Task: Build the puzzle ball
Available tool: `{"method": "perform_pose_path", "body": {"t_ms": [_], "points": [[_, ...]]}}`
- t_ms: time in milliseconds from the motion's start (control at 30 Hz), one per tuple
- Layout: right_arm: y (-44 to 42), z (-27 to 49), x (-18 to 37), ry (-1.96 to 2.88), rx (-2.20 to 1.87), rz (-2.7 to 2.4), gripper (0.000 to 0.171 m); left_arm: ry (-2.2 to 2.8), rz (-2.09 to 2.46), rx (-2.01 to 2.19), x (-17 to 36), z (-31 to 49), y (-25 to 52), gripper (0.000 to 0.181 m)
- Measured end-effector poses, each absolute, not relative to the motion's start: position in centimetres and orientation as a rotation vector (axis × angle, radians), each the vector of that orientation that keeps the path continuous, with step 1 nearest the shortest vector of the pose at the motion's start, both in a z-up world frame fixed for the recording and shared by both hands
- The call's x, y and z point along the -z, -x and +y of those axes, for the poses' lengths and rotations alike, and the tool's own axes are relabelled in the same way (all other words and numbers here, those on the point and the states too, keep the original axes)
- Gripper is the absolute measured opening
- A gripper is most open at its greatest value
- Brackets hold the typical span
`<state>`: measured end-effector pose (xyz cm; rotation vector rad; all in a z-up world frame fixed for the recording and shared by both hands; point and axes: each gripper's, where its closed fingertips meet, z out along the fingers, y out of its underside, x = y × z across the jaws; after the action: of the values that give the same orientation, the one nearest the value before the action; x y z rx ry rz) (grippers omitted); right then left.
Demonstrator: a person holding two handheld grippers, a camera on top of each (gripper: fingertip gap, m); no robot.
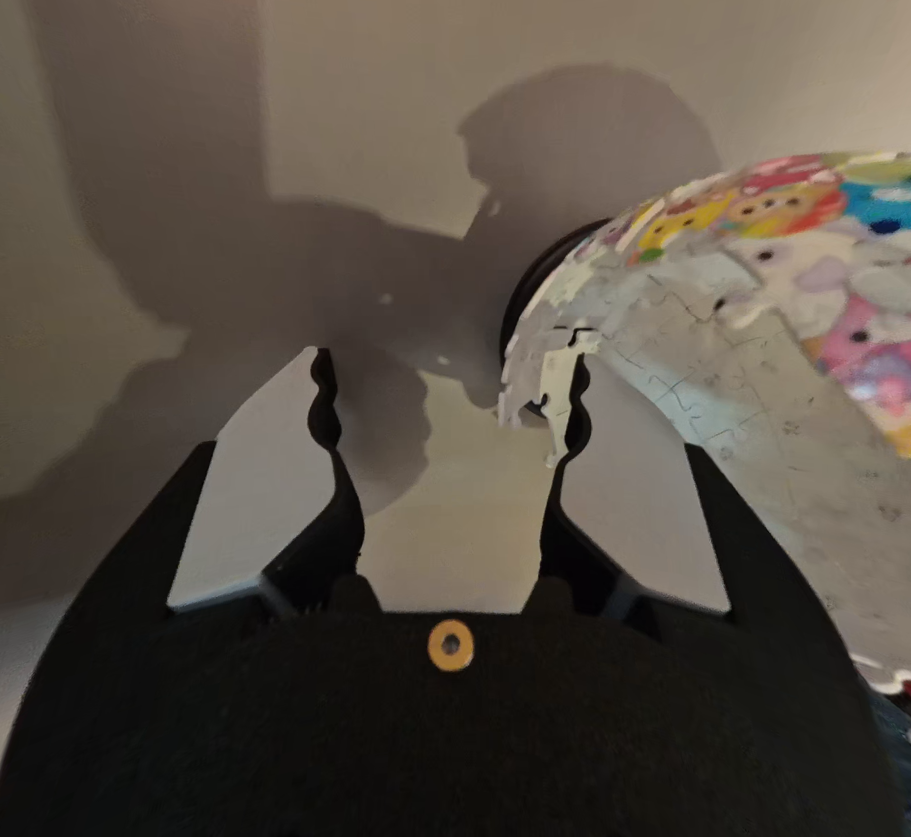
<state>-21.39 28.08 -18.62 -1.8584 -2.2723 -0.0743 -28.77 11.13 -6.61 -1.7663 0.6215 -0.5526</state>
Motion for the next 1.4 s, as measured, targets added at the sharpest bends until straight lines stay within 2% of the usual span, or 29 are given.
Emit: {"method": "perform_pose_path", "body": {"t_ms": [900,1033,1200,1400], "points": [[21.8,27.9,19.5,1.877,-0.016,-2.333,0.090,1.754,0.608,0.564,6.1,11.3,29.1,0.062],[22.0,28.0,19.2,1.850,0.030,-2.320,0.097,1.753,0.610,0.564,6.0,11.2,29.1,0.062],[22.0,28.4,19.6,1.924,0.035,-2.281,0.116,1.750,0.613,0.564,5.9,11.1,29.0,0.062],[21.5,27.8,20.0,2.002,0.005,-2.317,0.117,1.748,0.607,0.567,5.8,11.2,29.2,0.062]]}}
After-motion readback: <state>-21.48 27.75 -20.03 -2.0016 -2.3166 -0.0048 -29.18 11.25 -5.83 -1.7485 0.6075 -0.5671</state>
